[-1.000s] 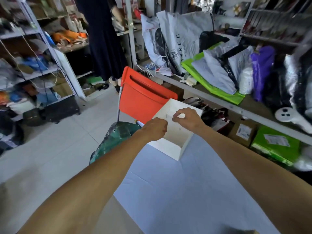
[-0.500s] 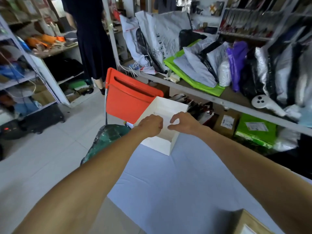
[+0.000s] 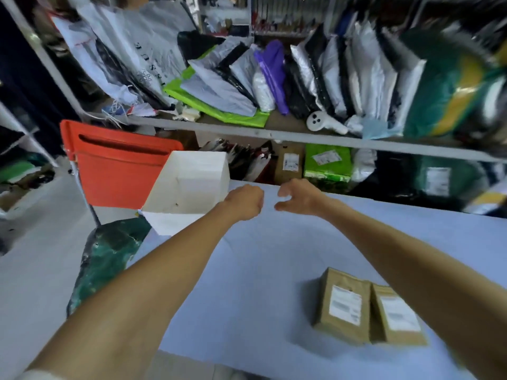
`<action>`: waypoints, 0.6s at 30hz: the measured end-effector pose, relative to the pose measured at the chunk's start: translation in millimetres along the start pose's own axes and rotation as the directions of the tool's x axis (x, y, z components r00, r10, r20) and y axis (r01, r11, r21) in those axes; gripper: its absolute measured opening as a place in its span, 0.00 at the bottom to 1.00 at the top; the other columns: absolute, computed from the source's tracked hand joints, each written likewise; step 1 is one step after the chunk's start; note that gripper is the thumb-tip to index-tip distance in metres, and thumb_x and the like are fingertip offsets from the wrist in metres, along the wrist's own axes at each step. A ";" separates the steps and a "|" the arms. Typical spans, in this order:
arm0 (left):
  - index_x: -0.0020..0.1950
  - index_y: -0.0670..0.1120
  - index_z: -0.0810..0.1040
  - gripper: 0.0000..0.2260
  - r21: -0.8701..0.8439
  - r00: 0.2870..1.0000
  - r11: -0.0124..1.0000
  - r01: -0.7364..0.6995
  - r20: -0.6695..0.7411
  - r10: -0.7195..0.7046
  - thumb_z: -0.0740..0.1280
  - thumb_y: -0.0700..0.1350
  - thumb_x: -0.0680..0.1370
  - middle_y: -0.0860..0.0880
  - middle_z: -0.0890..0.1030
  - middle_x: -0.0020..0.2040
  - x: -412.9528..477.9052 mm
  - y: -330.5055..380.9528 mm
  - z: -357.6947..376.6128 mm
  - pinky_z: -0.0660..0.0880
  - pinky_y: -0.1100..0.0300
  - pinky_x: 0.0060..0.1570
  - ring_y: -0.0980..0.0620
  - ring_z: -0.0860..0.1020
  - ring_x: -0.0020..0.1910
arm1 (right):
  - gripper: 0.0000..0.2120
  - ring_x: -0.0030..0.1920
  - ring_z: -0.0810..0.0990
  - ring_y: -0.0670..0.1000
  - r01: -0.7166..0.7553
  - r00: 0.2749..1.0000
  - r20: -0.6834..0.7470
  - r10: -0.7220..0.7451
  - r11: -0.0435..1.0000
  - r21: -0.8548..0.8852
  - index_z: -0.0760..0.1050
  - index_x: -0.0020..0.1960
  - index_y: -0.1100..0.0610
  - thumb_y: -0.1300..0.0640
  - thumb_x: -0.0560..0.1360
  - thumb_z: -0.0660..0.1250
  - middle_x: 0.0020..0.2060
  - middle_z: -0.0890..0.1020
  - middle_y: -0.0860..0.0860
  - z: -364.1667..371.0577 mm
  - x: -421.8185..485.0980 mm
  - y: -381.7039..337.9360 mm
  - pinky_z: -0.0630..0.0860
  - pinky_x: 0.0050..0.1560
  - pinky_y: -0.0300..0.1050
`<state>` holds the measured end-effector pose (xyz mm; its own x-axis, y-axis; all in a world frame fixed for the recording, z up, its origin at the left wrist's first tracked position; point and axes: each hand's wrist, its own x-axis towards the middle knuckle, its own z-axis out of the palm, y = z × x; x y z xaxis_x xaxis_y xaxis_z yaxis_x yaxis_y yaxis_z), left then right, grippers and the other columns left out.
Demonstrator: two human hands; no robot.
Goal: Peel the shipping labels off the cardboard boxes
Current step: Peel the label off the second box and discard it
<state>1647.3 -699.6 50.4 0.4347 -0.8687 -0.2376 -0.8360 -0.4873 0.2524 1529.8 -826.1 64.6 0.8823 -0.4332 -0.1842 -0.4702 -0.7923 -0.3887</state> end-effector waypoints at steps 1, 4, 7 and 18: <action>0.52 0.45 0.79 0.09 0.012 0.999 0.999 -0.032 0.005 0.032 0.62 0.38 0.76 0.44 0.79 0.55 5.0 16.9 3.4 0.77 0.51 0.51 0.44 0.77 0.53 | 0.23 0.59 0.77 0.54 -0.037 0.999 -0.010 0.037 0.999 0.006 0.77 0.61 0.57 0.47 0.70 0.71 0.59 0.80 0.53 -4.0 -12.0 15.4 0.75 0.60 0.51; 0.52 0.45 0.78 0.08 0.027 0.992 0.992 -0.126 0.017 0.125 0.61 0.39 0.77 0.45 0.79 0.55 17.2 74.5 14.5 0.76 0.49 0.52 0.43 0.77 0.53 | 0.23 0.59 0.78 0.54 -0.144 0.989 -0.037 0.144 0.989 0.025 0.77 0.60 0.57 0.47 0.69 0.72 0.58 0.80 0.53 -16.2 -52.2 63.3 0.75 0.60 0.52; 0.52 0.44 0.78 0.08 0.058 0.971 0.970 -0.235 0.053 0.232 0.60 0.40 0.77 0.44 0.79 0.55 23.4 138.5 27.3 0.76 0.46 0.53 0.42 0.76 0.54 | 0.22 0.57 0.79 0.54 -0.218 0.973 -0.065 0.221 0.975 0.050 0.78 0.58 0.58 0.48 0.69 0.73 0.56 0.81 0.54 -28.9 -95.2 114.0 0.76 0.59 0.50; 0.52 0.44 0.77 0.07 -0.016 0.949 0.957 -0.290 0.126 0.289 0.61 0.39 0.77 0.43 0.79 0.55 11.7 329.9 115.3 0.76 0.47 0.53 0.42 0.77 0.53 | 0.23 0.54 0.79 0.56 -0.320 0.947 0.005 0.320 0.946 0.060 0.77 0.58 0.58 0.48 0.67 0.73 0.55 0.81 0.55 -39.4 -237.5 268.8 0.77 0.56 0.52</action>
<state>1337.9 -860.3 22.7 0.1285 -0.9541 -0.2705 -0.9205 -0.2163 0.3254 1193.0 -953.1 39.5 0.6853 -0.6621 -0.3033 -0.7255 -0.5849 -0.3627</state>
